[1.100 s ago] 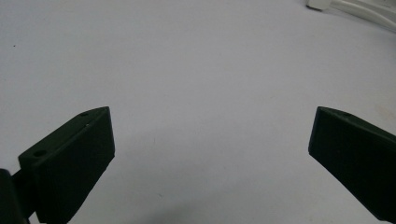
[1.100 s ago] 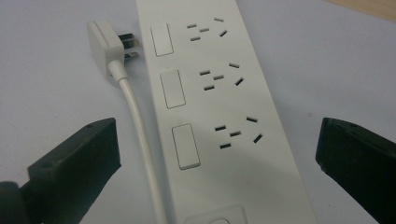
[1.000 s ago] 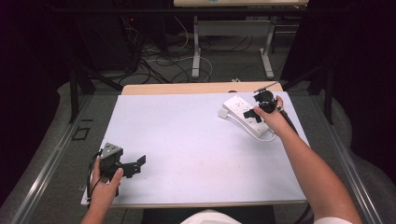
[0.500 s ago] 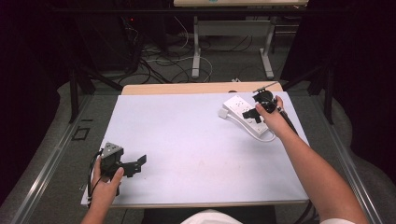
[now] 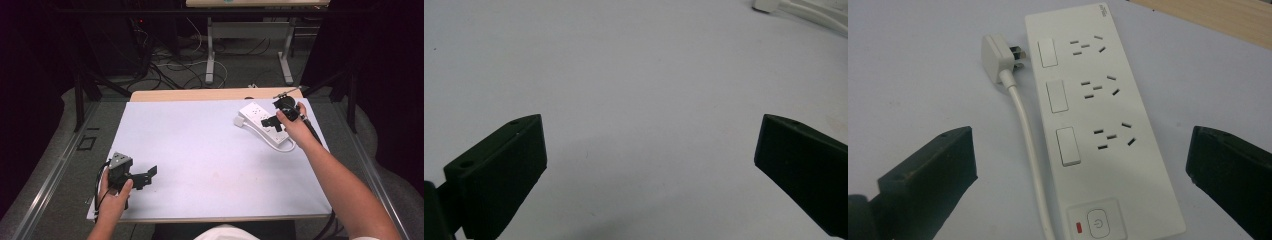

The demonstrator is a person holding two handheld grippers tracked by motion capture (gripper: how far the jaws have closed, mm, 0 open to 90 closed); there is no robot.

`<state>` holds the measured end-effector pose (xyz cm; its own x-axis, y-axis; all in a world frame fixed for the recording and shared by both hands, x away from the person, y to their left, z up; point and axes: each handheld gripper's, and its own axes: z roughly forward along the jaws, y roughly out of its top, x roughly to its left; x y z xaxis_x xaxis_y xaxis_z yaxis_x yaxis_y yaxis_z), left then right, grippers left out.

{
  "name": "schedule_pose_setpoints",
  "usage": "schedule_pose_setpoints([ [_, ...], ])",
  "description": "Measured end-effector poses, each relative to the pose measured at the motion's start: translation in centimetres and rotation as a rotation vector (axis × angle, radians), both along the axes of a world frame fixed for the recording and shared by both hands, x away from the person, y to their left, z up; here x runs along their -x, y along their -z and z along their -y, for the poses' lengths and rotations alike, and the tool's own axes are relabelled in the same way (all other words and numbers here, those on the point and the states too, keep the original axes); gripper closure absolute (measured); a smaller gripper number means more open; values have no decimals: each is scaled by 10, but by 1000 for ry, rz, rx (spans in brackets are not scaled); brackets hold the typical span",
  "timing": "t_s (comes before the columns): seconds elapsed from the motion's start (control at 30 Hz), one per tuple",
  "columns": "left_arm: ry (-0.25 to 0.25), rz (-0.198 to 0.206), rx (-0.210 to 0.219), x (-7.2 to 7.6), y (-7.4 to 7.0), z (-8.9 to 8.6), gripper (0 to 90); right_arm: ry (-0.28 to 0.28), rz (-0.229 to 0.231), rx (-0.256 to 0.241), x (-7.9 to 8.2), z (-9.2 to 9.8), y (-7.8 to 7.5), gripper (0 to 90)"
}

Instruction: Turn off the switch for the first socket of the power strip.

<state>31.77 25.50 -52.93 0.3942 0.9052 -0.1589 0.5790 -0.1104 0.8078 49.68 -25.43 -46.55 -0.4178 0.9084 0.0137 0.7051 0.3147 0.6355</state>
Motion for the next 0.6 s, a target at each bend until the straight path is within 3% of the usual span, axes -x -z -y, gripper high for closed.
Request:
schedule_pose_setpoints([
  [0.6, 7, 2, -5, 1, 0, 1, 2, -73, 54, -9, 47, -1, -17, 0],
])
